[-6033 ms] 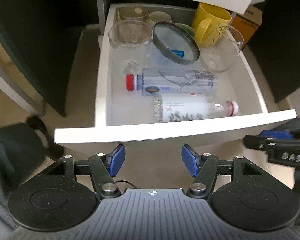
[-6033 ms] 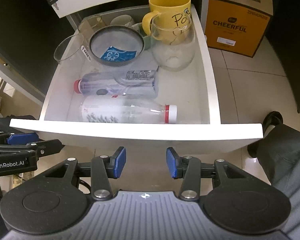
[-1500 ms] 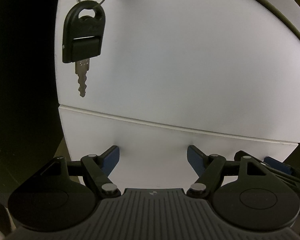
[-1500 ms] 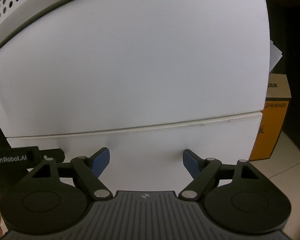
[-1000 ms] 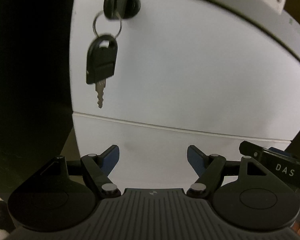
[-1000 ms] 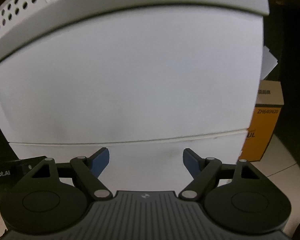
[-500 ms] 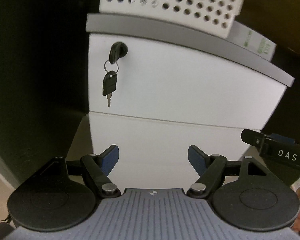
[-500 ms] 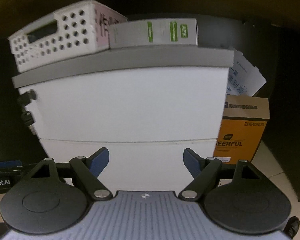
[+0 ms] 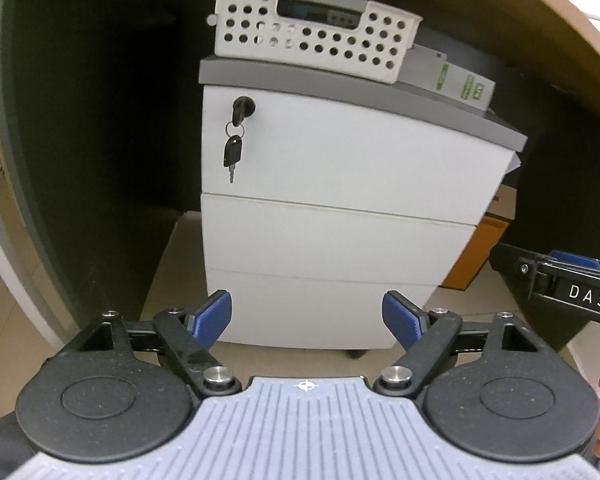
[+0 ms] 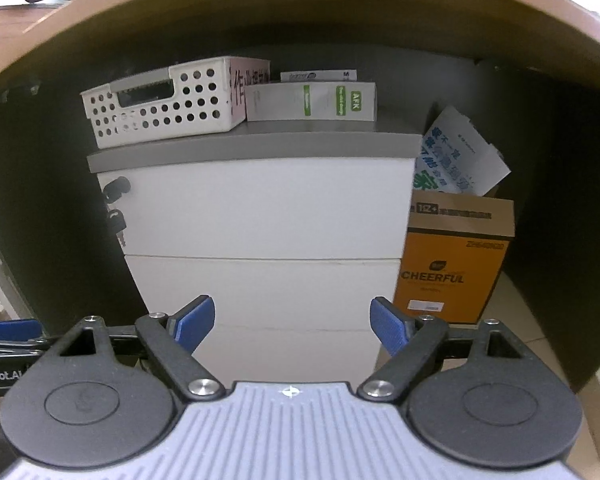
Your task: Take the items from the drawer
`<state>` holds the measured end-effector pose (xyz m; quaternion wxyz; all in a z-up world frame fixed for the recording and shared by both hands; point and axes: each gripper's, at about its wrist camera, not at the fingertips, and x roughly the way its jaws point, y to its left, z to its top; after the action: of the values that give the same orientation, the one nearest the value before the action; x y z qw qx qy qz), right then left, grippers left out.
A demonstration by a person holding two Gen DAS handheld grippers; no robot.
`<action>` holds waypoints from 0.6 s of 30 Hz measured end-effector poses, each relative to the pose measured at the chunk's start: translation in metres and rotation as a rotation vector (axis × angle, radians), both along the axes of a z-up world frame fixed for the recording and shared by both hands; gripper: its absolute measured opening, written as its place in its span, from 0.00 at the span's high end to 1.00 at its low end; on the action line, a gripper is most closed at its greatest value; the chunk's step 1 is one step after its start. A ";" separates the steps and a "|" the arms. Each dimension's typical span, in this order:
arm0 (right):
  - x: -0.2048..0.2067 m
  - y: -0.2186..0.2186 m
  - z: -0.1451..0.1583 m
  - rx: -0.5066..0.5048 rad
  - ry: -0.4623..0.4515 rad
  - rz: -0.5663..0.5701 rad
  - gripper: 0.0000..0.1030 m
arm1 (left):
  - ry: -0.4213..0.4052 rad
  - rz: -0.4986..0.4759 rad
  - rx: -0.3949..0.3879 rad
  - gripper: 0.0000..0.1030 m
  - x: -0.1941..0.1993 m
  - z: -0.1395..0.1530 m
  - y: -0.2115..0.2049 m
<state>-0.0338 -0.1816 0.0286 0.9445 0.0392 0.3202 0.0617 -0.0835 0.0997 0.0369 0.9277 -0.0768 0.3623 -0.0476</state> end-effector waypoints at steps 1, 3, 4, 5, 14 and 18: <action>-0.003 -0.002 0.004 0.000 0.000 -0.002 0.14 | -0.003 -0.003 0.003 0.17 0.010 0.001 -0.009; -0.009 -0.006 0.010 -0.003 -0.002 -0.007 0.11 | -0.009 -0.009 0.008 0.16 0.031 0.002 -0.028; -0.011 -0.008 0.013 -0.004 -0.005 -0.010 0.07 | -0.010 -0.011 0.013 0.15 0.049 0.002 -0.040; -0.014 -0.009 0.016 -0.004 -0.009 -0.013 0.06 | -0.011 -0.012 0.018 0.14 0.065 0.002 -0.050; -0.028 -0.018 0.034 -0.001 -0.021 -0.037 0.01 | -0.031 -0.008 0.038 0.11 0.098 0.017 -0.078; -0.030 -0.019 0.036 -0.013 -0.022 -0.028 0.01 | -0.038 0.006 0.039 0.05 0.088 0.022 -0.075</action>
<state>-0.0640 -0.2005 0.0643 0.9491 0.0369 0.3094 0.0467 0.0042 0.0250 0.0588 0.9358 -0.0590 0.3454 -0.0392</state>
